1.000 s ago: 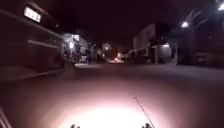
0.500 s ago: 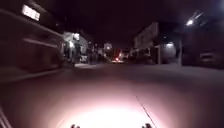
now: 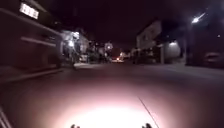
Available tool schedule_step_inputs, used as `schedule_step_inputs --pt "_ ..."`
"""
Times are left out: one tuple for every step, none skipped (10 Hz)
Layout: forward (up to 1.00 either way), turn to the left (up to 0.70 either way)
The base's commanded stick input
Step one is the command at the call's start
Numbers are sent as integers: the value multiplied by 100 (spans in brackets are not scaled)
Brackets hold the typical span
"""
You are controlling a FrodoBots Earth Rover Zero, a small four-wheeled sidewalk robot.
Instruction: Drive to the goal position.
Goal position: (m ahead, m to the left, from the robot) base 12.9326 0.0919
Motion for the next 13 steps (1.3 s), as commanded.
schedule_step_inputs --pt "85 0" --pt "85 0" --pt "85 0" --pt "85 0" --pt "85 0" --pt "85 0" --pt "85 0" --pt "85 0" --pt "85 0" --pt "85 0" --pt "85 0" --pt "85 0" --pt "85 0"
